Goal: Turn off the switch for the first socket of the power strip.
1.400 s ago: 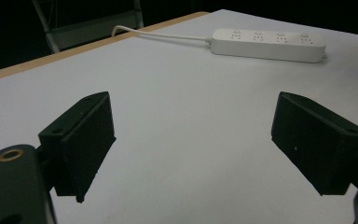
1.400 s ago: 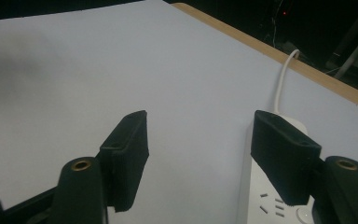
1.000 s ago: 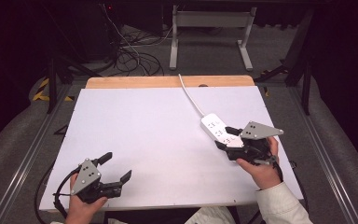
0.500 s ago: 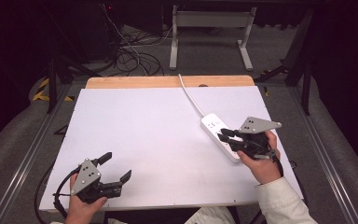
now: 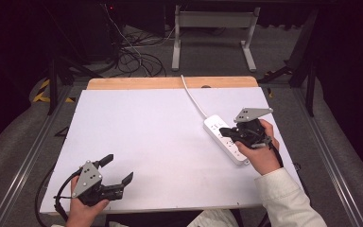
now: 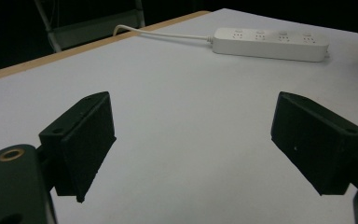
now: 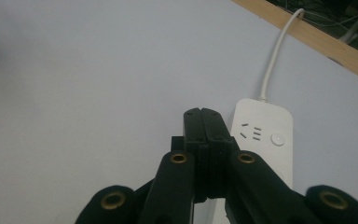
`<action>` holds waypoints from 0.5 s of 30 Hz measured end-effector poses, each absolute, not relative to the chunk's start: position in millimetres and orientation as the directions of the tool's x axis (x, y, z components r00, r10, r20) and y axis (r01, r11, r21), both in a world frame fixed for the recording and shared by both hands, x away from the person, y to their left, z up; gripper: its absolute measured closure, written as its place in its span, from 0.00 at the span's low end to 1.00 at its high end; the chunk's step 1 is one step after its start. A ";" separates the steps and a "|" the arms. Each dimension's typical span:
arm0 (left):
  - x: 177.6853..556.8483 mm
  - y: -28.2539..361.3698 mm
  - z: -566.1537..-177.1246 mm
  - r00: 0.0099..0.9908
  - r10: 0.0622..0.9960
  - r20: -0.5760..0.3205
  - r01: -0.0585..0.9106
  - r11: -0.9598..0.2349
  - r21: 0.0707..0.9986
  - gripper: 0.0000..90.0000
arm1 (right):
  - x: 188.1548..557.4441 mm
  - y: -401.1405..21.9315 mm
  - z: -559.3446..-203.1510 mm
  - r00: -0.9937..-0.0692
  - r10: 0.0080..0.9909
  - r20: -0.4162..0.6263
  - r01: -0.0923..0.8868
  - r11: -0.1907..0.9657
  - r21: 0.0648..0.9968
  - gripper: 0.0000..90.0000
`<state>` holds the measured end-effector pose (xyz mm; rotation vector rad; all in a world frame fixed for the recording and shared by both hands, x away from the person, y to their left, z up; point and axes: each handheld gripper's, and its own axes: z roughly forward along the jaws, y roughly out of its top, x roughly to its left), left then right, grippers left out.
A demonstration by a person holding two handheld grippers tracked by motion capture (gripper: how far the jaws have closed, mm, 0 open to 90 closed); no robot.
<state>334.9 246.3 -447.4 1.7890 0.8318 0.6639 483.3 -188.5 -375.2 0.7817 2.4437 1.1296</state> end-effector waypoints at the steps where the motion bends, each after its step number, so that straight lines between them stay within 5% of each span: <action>1: 334.9 246.4 -447.4 0.611 0.789 0.061 0.233 -0.253 0.939 0.15 | 486.3 -188.1 -375.3 -0.788 0.611 -0.069 0.347 0.534 0.771 1.00; 15: 335.1 246.6 -447.6 0.610 0.790 0.061 0.235 -0.254 0.938 0.15 | 534.4 -188.0 -394.7 -0.711 0.703 0.001 0.488 0.492 0.721 1.00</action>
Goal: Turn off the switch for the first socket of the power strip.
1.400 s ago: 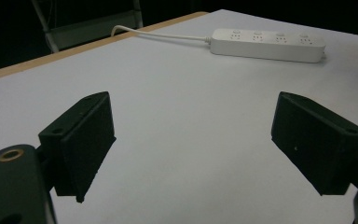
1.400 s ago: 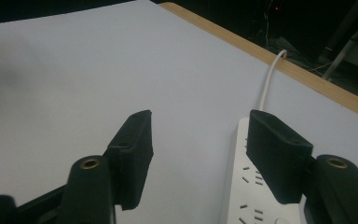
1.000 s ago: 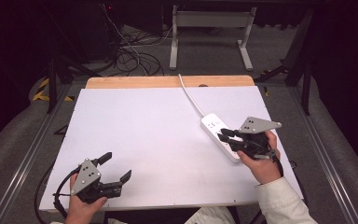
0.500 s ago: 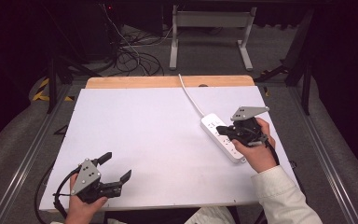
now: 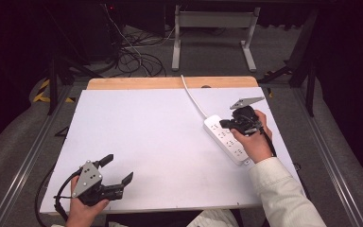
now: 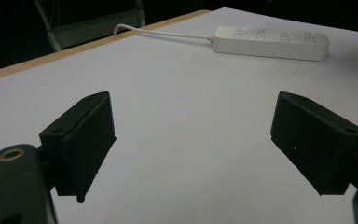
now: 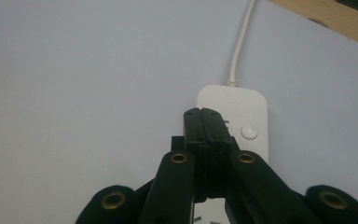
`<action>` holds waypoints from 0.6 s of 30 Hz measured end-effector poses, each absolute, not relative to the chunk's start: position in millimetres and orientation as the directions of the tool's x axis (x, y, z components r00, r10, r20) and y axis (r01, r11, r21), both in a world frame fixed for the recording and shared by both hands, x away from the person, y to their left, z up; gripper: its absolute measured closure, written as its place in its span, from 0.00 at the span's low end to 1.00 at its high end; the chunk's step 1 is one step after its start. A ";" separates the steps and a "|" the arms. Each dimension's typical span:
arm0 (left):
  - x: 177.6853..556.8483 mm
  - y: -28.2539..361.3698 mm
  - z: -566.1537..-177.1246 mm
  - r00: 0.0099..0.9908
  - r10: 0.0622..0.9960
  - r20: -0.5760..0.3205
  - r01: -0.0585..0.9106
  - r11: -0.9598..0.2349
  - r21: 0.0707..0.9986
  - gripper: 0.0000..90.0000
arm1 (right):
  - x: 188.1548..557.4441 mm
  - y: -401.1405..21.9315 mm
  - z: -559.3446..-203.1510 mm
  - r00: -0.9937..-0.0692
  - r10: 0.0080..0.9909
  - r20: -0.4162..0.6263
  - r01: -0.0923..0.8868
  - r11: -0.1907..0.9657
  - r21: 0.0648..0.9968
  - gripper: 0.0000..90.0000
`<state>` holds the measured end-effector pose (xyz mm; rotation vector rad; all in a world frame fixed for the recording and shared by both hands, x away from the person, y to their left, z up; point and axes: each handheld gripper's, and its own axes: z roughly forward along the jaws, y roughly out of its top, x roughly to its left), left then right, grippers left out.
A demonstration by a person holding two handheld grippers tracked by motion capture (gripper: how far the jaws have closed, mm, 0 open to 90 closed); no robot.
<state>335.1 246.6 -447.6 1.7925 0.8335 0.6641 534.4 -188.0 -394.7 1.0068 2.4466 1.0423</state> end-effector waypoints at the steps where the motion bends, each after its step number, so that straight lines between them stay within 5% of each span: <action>1: 335.1 246.6 -447.6 0.610 0.790 0.061 0.235 -0.254 0.938 0.15 | 536.8 -188.0 -396.2 -0.705 0.709 0.001 0.494 0.491 0.718 1.00; 18: 335.9 246.8 -448.0 0.610 0.790 0.061 0.237 -0.256 0.937 0.15 | 568.3 -186.9 -420.9 -0.625 0.781 -0.008 0.559 0.455 0.693 1.00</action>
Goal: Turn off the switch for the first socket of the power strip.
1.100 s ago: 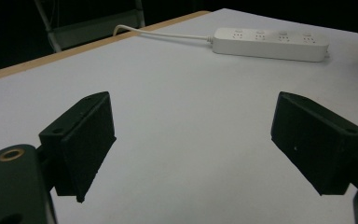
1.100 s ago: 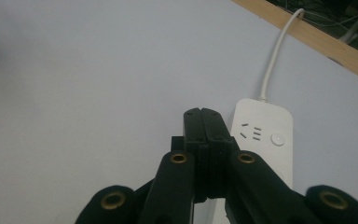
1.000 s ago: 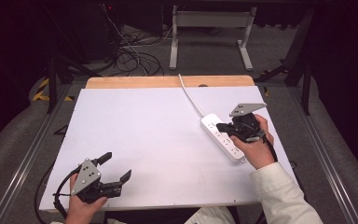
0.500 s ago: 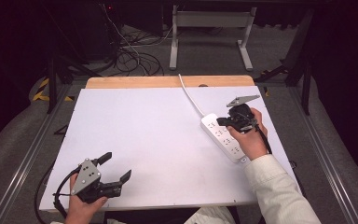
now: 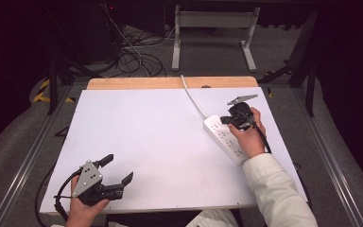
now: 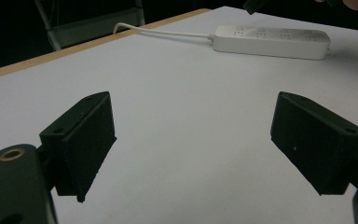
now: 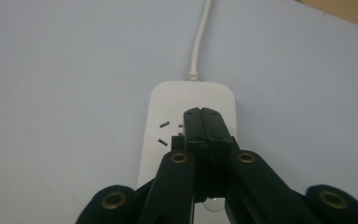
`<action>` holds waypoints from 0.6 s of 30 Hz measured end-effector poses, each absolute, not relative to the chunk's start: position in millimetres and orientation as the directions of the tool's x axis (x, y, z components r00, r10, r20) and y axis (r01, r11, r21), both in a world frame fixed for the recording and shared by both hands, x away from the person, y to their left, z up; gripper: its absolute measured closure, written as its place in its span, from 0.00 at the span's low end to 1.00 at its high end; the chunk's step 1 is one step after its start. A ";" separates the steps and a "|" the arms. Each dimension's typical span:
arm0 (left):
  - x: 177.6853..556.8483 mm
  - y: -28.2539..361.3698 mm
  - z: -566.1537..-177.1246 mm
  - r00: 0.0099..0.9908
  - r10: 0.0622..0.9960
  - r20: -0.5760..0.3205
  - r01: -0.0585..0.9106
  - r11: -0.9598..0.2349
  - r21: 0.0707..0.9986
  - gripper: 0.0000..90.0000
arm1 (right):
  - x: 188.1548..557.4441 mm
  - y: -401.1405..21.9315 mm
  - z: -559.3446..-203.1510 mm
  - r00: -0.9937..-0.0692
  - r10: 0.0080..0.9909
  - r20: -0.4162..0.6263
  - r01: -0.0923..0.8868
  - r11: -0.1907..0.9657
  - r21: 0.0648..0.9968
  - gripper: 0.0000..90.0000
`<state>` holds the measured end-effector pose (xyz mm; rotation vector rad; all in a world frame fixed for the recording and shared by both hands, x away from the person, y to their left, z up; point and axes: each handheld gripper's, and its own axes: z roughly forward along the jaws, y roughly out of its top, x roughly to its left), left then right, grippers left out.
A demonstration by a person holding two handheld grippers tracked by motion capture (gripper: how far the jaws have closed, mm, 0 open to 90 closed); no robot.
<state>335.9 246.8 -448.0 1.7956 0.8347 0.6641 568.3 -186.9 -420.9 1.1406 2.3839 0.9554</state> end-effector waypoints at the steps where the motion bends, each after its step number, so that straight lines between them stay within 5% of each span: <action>1: 336.0 247.0 -448.0 0.610 0.790 0.061 0.238 -0.257 0.937 0.15 | 568.3 -186.9 -420.9 -0.625 0.781 -0.008 0.559 0.455 0.693 1.00; 18: 336.2 247.0 -448.5 0.608 0.792 0.053 0.242 -0.249 0.938 0.15 | 583.2 -183.8 -438.7 -0.597 0.802 -0.013 0.580 0.443 0.684 1.00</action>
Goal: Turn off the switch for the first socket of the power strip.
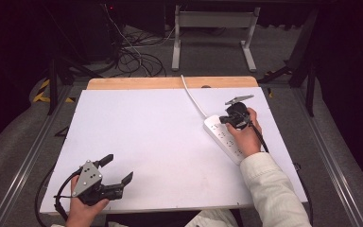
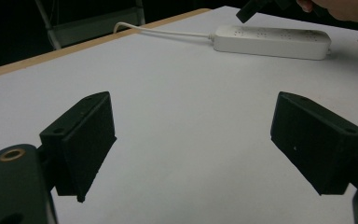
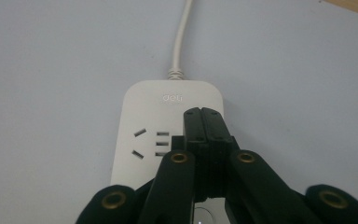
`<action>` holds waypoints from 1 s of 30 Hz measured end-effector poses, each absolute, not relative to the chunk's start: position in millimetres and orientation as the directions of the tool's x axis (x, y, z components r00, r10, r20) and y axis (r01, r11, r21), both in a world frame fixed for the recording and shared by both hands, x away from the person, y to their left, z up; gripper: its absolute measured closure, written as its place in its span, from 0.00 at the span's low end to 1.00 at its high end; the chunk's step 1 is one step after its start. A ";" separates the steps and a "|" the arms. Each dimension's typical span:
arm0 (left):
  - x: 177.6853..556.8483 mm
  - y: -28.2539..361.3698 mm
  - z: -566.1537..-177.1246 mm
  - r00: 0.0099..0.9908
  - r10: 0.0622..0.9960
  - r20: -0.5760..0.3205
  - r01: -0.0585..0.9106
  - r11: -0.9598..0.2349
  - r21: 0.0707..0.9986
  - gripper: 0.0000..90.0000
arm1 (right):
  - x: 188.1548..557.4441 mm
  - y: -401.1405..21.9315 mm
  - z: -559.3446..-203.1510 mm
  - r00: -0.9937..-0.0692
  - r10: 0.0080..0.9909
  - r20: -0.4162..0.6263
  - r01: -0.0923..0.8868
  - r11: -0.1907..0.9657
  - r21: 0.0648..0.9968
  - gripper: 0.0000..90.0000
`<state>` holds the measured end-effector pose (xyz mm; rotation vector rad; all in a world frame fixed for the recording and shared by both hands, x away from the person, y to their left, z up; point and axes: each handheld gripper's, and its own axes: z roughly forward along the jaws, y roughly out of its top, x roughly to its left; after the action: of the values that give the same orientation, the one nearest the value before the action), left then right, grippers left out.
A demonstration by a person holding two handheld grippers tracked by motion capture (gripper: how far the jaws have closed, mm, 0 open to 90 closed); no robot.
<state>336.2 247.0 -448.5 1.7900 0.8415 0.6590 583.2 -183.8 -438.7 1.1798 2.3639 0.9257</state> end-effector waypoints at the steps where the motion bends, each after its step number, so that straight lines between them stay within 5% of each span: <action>1: 336.2 247.0 -448.4 0.608 0.792 0.053 0.242 -0.249 0.938 0.15 | 583.2 -183.8 -438.7 -0.597 0.802 -0.013 0.580 0.443 0.684 1.00; 30: 336.1 247.2 -448.1 0.611 0.789 0.071 0.236 -0.267 0.934 0.16 | 584.0 -181.3 -451.3 -0.597 0.801 -0.049 0.558 0.458 0.692 1.00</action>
<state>336.1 247.2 -448.1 1.8056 0.8305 0.6708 584.0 -181.3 -451.3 1.1476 2.3431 0.9105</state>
